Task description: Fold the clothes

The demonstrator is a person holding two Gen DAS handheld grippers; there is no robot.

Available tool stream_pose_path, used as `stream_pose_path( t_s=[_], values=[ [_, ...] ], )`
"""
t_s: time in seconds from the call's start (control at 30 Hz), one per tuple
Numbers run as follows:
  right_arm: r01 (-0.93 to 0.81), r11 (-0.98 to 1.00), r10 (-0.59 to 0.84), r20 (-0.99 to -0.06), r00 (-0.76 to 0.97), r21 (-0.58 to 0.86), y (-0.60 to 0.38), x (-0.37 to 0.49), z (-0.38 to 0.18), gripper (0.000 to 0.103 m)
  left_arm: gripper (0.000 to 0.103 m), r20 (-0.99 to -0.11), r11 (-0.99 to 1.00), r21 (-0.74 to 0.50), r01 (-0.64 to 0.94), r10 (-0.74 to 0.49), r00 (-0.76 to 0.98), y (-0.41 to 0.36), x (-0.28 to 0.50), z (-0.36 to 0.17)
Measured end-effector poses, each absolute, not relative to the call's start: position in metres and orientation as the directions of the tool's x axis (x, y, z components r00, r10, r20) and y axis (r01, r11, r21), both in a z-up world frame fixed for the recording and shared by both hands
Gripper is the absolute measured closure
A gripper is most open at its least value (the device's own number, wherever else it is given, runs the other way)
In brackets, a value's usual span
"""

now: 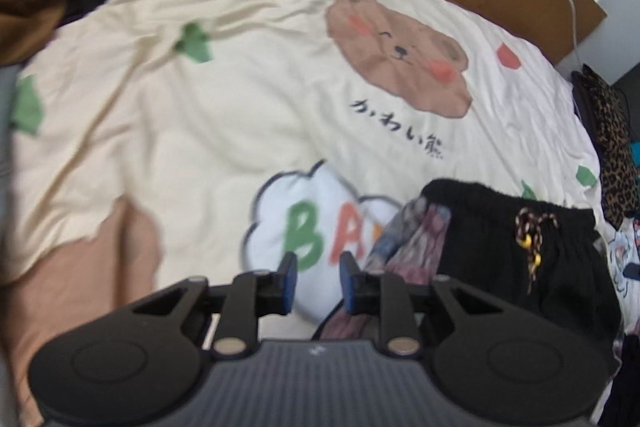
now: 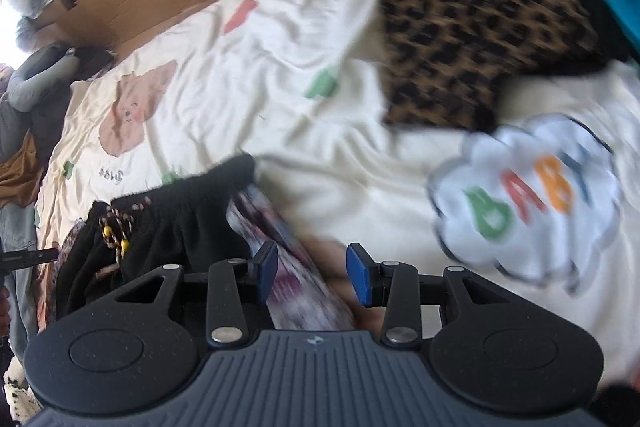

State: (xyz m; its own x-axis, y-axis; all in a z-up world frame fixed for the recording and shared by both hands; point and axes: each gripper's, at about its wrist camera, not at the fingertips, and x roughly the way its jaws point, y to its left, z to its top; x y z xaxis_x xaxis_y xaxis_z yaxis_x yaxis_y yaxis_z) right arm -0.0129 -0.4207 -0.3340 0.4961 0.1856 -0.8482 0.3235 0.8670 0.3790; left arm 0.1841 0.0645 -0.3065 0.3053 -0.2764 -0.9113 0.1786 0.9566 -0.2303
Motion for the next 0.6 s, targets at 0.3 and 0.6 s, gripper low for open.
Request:
stream_pose_path(
  t_s=[0.3,0.6],
  values=[
    [0.275,0.892,0.183,-0.841,0.509,0.360,-0.401,0.042,-0.348,0.058,0.081,-0.911,0.946,-0.236,0.223,-0.296,0.288,0.027,0.203,-0.326],
    [0.238,0.910,0.197,-0.859,0.472,0.339,-0.385,0.033,-0.360,0.058,0.082,-0.897,0.931,-0.216,0.293,-0.308,0.317,0.014,0.192,-0.316]
  ],
)
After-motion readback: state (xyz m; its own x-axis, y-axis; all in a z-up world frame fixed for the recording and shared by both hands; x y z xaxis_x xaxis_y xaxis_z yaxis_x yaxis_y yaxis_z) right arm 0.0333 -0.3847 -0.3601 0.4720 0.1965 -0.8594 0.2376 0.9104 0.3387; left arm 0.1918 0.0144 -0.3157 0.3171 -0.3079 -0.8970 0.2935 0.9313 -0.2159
